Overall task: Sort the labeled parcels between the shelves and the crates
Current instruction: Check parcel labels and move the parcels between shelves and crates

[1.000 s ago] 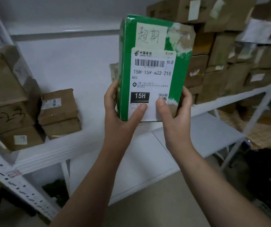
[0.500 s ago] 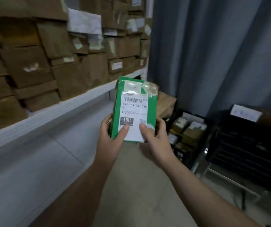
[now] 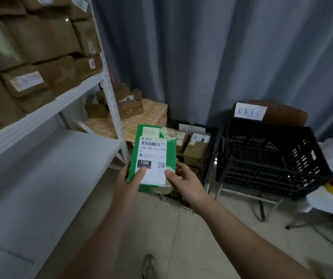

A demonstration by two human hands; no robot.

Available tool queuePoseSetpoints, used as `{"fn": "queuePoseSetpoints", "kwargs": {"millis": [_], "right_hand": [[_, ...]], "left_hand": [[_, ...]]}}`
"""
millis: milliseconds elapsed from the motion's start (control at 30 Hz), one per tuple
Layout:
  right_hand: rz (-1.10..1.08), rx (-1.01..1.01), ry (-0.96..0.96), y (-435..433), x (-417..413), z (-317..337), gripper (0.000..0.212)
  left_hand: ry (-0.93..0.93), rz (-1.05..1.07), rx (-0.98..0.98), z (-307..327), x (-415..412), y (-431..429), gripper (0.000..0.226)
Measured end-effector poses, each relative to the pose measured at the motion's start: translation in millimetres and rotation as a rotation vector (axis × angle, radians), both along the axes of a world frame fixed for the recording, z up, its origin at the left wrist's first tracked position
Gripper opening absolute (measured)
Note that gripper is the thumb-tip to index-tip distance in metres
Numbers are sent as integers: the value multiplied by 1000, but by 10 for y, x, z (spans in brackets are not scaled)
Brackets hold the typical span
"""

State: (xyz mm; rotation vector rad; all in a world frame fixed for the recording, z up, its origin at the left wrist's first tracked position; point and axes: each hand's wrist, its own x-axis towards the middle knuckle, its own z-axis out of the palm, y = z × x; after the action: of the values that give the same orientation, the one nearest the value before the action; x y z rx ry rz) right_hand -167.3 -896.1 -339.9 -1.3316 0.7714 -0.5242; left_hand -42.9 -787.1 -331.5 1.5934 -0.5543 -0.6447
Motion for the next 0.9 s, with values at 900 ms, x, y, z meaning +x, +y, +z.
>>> {"fn": "queuePoseSetpoints", "kwargs": {"millis": [900], "right_hand": [[-68, 230, 615, -3085, 1436, -2175, 25]], "left_hand": [[17, -403, 521, -2408, 1738, -3407, 58]]}}
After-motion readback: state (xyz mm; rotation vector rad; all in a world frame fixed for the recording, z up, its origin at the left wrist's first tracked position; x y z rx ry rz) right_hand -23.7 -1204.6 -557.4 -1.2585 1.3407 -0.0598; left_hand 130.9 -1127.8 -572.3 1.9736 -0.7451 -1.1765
